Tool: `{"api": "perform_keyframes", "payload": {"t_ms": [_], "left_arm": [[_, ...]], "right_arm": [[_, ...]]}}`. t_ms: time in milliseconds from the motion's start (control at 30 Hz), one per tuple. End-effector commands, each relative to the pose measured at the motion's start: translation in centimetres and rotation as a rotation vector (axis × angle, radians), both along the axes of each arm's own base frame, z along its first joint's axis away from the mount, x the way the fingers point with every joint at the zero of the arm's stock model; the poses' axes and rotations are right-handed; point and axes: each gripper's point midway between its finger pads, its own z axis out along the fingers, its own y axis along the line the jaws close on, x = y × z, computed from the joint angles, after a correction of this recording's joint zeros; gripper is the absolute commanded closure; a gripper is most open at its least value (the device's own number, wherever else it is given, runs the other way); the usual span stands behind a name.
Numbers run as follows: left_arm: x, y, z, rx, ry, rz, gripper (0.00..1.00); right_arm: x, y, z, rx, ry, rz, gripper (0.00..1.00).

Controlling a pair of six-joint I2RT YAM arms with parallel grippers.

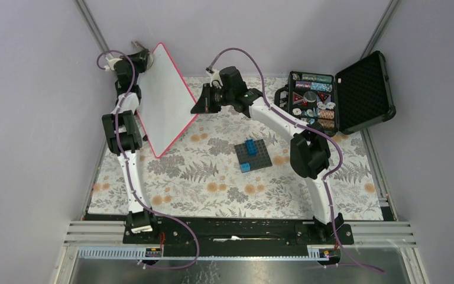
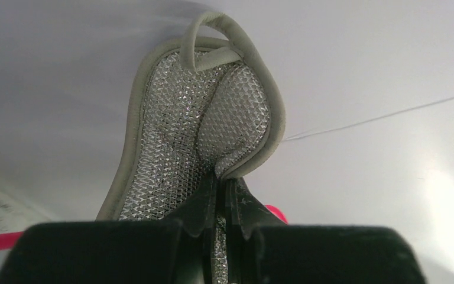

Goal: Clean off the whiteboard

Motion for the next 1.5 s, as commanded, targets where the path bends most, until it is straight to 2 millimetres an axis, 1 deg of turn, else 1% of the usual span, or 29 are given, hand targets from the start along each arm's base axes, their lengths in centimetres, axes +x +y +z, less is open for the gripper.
{"api": "perform_keyframes", "payload": {"t_ms": [0,100,167,233,300,333,367,400,500,533,600,633,700,767,800,833,967,1000,1033,1133,1200,1267,1367,1433,1467], "left_arm": [[0.2,-3.7,-4.8,0.034,0.097,-0.084,1.00],[0.2,-5.7,-2.8,0.052,0.067,-0.123,1.00],[-0.1,-7.7,-0.5,0.062,0.025,-0.155,1.00],[-0.8,-9.9,2.2,0.076,-0.025,-0.195,1.00],[-1.7,-12.2,4.0,0.085,-0.063,-0.239,1.00],[-2.3,-13.2,5.2,0.090,-0.090,-0.256,1.00],[-2.8,-14.1,5.4,0.092,-0.099,-0.271,1.00],[-3.3,-15.3,6.1,0.104,-0.120,-0.291,1.00],[-4.3,-17.7,7.8,0.146,-0.162,-0.357,1.00],[-4.5,-18.2,8.2,0.146,-0.176,-0.374,1.00],[-4.6,-18.2,8.5,0.141,-0.187,-0.371,1.00],[-4.3,-17.5,8.2,0.138,-0.170,-0.352,1.00],[-3.6,-15.7,6.9,0.119,-0.135,-0.309,1.00],[-3.0,-13.7,5.2,0.088,-0.112,-0.291,1.00],[-2.7,-12.6,3.9,0.073,-0.094,-0.280,1.00],[-2.6,-11.2,3.0,0.065,-0.076,-0.259,1.00],[-2.9,-6.2,-1.5,0.078,0.039,-0.184,1.00],[-3.2,-5.2,-2.9,0.089,0.083,-0.175,1.00],[-3.6,-4.5,-3.7,0.108,0.112,-0.170,1.00],[-5.1,-3.3,-6.6,0.158,0.209,-0.181,1.00],[-6.5,-2.8,-8.3,0.169,0.264,-0.197,1.00],[-8.0,-2.7,-9.7,0.165,0.305,-0.210,1.00],[-10.4,-3.3,-10.6,0.162,0.347,-0.224,1.00],[-11.7,-4.7,-10.3,0.144,0.347,-0.246,1.00],[-12.3,-5.9,-9.8,0.133,0.332,-0.273,1.00]], "right_arm": [[-5.9,3.0,1.4,0.055,-0.111,0.268,1.00],[-5.7,3.1,1.4,0.055,-0.107,0.260,1.00],[-5.6,3.3,1.2,0.056,-0.099,0.259,1.00],[-5.3,3.5,0.8,0.044,-0.089,0.250,1.00],[-5.1,3.6,0.8,0.045,-0.088,0.246,1.00],[-5.0,3.7,0.8,0.044,-0.090,0.244,1.00],[-4.9,3.7,0.9,0.042,-0.095,0.243,1.00],[-4.8,3.8,1.0,0.040,-0.100,0.244,1.00],[-4.6,3.9,0.9,0.021,-0.100,0.247,1.00],[-4.5,3.9,1.0,0.019,-0.101,0.248,1.00],[-4.6,3.9,1.0,0.019,-0.102,0.249,1.00],[-4.6,4.0,1.1,0.020,-0.104,0.249,1.00],[-4.6,3.9,1.4,0.022,-0.107,0.246,1.00],[-4.6,3.8,1.6,0.021,-0.113,0.243,1.00],[-4.7,3.9,1.6,0.020,-0.114,0.242,1.00],[-4.6,3.9,1.7,0.021,-0.113,0.240,1.00],[-4.5,4.0,1.6,0.020,-0.109,0.230,1.00],[-4.4,4.0,1.5,0.018,-0.105,0.227,1.00],[-4.3,4.1,1.5,0.019,-0.105,0.223,1.00],[-3.9,4.2,0.9,0.010,-0.096,0.205,1.00],[-3.7,4.4,0.8,0.011,-0.094,0.202,1.00],[-3.6,4.5,0.9,0.014,-0.090,0.198,1.00],[-3.5,4.8,1.0,0.016,-0.087,0.205,1.00],[-3.5,4.8,0.9,0.010,-0.084,0.211,1.00],[-3.4,4.9,0.7,0.005,-0.083,0.214,1.00]]}}
